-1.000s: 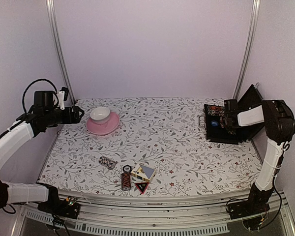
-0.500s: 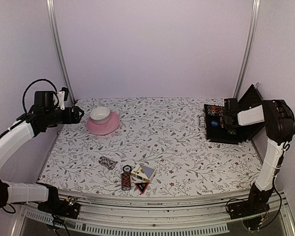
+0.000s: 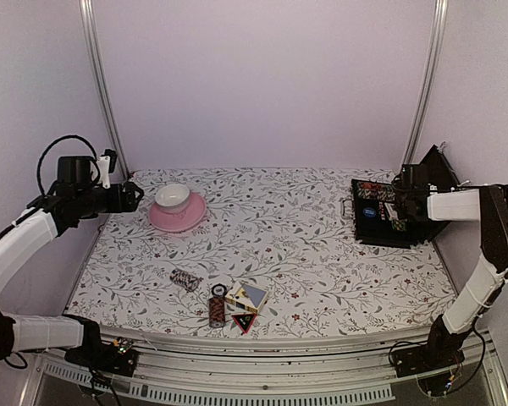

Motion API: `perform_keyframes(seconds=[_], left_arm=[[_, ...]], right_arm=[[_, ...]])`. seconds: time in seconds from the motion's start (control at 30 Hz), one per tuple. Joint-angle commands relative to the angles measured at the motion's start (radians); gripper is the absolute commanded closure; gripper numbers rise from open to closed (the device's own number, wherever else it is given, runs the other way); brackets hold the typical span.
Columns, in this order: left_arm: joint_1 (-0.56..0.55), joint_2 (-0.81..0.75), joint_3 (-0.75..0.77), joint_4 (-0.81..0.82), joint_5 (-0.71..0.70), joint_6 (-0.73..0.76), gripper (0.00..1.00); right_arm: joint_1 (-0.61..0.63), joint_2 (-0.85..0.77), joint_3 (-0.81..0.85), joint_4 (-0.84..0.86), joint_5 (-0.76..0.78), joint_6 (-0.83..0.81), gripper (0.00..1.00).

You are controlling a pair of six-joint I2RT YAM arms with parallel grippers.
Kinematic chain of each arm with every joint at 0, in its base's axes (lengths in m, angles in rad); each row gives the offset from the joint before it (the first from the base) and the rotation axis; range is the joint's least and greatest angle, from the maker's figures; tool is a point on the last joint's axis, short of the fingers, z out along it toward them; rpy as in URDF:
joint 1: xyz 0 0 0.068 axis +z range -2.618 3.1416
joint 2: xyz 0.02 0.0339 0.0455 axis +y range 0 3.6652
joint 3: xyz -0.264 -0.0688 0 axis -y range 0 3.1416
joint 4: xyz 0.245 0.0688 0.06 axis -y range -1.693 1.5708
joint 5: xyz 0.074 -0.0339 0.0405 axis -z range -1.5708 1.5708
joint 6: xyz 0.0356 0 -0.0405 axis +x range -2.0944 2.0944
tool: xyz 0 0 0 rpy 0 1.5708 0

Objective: Pack up texas hold em set

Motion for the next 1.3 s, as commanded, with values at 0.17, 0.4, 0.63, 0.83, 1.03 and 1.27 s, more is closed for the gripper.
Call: perform_keyframes(seconds=[0.17,0.4,0.63,0.83,1.03,1.27], left_arm=[[0.004,-0.026,-0.013,-0.002,-0.004,0.011,0.05],[0.003,-0.026,-0.014,-0.002,0.001,0.009,0.04],[0.002,-0.022,-0.015,-0.001,0.005,0.009,0.05],[0.003,-0.022,-0.014,0.0,0.006,0.01,0.04],[0.002,-0.024,-0.014,-0.001,0.005,0.009,0.04],[0.003,-0.022,-0.015,-0.001,0.002,0.009,0.04]], right_arm=[[-0.072,-0.059,-0.015,-0.023,-0.253,-0.177,0.25],[-0.136,0.023,0.062,-0.084,-0.488,-0.278,0.23],[-0.15,0.039,0.098,-0.181,-0.456,-0.306,0.18],[-0.153,0.07,0.133,-0.23,-0.426,-0.318,0.16],[-0.153,0.111,0.163,-0.257,-0.413,-0.328,0.16],[-0.154,0.142,0.172,-0.258,-0.396,-0.324,0.16]])
